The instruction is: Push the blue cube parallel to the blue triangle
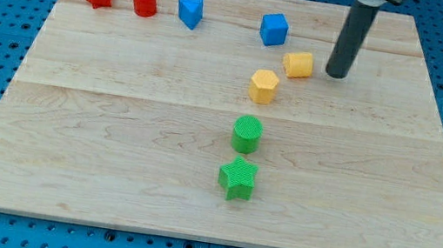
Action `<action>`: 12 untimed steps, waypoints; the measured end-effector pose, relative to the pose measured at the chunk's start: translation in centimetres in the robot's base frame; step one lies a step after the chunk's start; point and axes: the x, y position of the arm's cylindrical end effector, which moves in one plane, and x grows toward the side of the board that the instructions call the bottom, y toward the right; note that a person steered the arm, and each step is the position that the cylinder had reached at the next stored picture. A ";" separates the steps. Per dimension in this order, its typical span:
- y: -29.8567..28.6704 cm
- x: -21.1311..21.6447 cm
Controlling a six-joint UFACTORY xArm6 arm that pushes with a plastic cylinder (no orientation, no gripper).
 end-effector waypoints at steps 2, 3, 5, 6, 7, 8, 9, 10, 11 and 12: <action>-3.9 -1.0; -4.2 -1.6; -1.7 -6.9; -4.6 -8.4; -4.7 -8.4; -4.6 -6.8; -5.4 -5.1; -6.6 -5.8; -6.6 -6.4; -6.7 -6.9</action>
